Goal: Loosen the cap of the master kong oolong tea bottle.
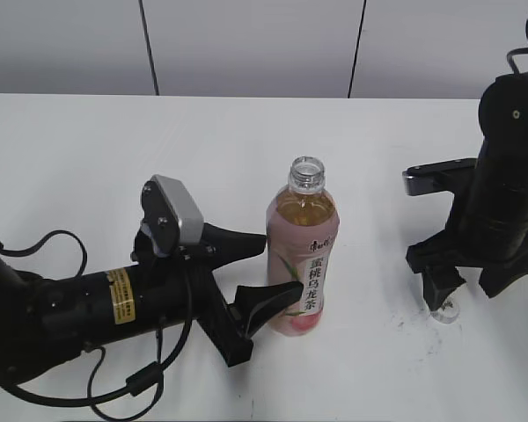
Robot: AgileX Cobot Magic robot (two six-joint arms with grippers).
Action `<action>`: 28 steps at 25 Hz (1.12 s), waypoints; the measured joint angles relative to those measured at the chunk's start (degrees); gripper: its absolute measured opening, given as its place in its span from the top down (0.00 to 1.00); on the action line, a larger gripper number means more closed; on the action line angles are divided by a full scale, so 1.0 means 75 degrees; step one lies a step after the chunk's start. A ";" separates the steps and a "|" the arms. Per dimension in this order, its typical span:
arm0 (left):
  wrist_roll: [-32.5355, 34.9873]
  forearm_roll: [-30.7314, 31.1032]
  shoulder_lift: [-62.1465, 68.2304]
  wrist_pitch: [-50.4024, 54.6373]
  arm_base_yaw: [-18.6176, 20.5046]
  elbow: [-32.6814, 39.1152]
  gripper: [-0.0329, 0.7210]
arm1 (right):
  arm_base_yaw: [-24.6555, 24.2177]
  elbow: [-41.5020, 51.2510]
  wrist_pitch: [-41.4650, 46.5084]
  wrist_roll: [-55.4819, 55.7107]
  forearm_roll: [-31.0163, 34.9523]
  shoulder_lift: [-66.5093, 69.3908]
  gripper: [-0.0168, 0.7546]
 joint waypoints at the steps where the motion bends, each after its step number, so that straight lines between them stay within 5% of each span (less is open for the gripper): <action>1: 0.0000 0.0000 -0.0019 0.0000 0.0012 0.0099 0.30 | 0.0000 0.0000 0.0000 -0.0003 0.0000 0.0000 0.22; 12: 0.0094 -0.0532 -0.0824 0.0010 0.0320 0.1209 0.30 | 0.0000 0.0000 0.0003 -0.0205 0.0065 -0.0061 0.22; 20: 0.0108 -0.0847 -0.2465 0.0278 0.2168 0.1446 0.30 | 0.0000 0.0000 0.0037 -0.0221 0.0065 -0.0477 0.22; 28: 0.0108 -0.2051 -0.3927 0.1656 0.4348 0.1452 0.31 | 0.0000 0.0000 0.0031 -0.0221 0.0128 -0.0482 0.22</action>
